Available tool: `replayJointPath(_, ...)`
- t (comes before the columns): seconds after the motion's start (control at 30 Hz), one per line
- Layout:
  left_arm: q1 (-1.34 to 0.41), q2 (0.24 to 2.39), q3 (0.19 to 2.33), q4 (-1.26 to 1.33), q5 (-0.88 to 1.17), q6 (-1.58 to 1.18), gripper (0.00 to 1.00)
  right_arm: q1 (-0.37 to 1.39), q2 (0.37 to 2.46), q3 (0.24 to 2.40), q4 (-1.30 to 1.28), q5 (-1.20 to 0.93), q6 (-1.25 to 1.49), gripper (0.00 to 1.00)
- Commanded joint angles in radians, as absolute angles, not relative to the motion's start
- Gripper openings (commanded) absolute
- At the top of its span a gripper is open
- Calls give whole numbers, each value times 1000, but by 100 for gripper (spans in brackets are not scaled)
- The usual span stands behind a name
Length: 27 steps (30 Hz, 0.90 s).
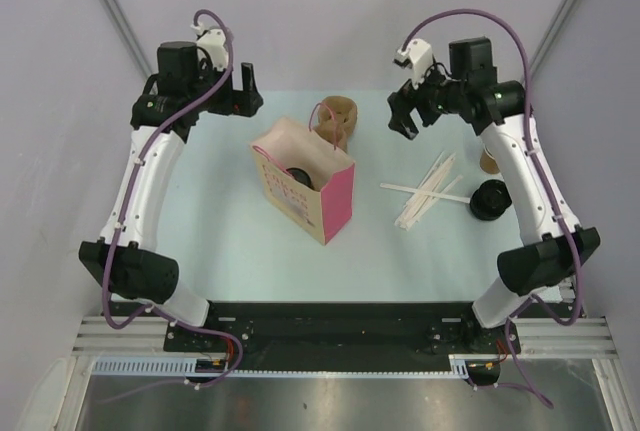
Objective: Pack the takeout coffee
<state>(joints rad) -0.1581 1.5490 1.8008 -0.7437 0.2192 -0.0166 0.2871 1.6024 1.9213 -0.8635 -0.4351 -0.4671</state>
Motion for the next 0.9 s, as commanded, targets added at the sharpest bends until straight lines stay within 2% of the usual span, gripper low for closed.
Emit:
replayJointPath(0.0, -112, 1565, 1848, -733, 299, -35, 100, 298, 1760, 2020, -1214, -404, -713, 90)
replayJointPath(0.07, -86, 1580, 1850, -741, 319, -52, 99, 314, 1830, 2046, -1308, -347, -736, 83)
replayJointPath(0.2, -57, 1582, 1838, -752, 339, -58, 99, 328, 1974, 2037, -1339, -253, -761, 70)
replayJointPath(0.3, -51, 1578, 1816, -759, 341, -54, 100, 341, 2028, 2013, -1321, -204, -781, 64)
replayJointPath(0.6, -48, 1572, 1750, -752, 364, -60, 100, 377, 2177, 1936, -1198, -88, -815, 55)
replayJointPath(0.87, -48, 1577, 1746, -750, 356, -69, 100, 382, 2243, 1887, -1108, -18, -787, 53)
